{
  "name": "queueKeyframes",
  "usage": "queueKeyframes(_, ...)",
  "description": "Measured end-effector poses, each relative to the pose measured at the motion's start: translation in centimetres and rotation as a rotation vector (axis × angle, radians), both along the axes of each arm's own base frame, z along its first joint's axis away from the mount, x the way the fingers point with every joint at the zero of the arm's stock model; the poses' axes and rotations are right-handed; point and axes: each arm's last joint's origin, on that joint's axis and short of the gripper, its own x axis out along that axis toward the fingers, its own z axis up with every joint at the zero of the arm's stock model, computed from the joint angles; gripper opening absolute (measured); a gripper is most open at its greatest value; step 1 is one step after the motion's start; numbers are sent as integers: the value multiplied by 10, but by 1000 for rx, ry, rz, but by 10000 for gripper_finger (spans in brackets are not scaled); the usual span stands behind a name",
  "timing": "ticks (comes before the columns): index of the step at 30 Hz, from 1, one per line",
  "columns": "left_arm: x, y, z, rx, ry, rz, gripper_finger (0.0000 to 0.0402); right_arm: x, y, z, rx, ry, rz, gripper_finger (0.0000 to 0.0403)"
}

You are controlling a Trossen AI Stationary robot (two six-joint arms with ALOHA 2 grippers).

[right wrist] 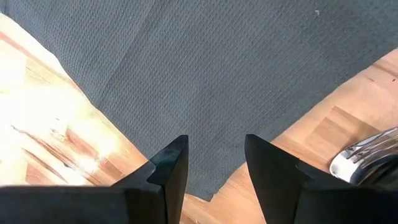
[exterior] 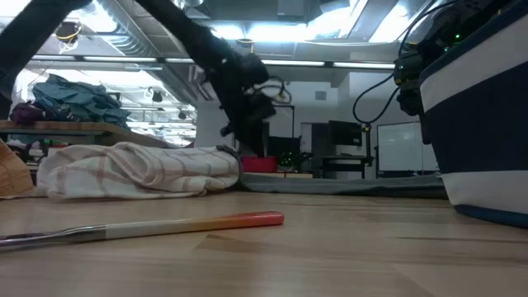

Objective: Fold towel
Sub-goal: Fold the grey towel

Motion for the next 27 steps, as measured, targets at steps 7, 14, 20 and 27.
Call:
queueKeyframes(7,-9,-60,9,-107,250,-231,1,1,-2,0,-18,-10,0,163)
queueKeyframes(14,-5,-109,9,-115,373,-428,1,2,-4,1,-48,-17,-2,163)
queueKeyframes(20,-2,-129,8,-41,441,-454,1,2,-4,1,-48,-14,-3,163)
queueKeyframes(27,-13,-127,3,-32,565,-346,1,2,-4,1,-50,-16,-2,163)
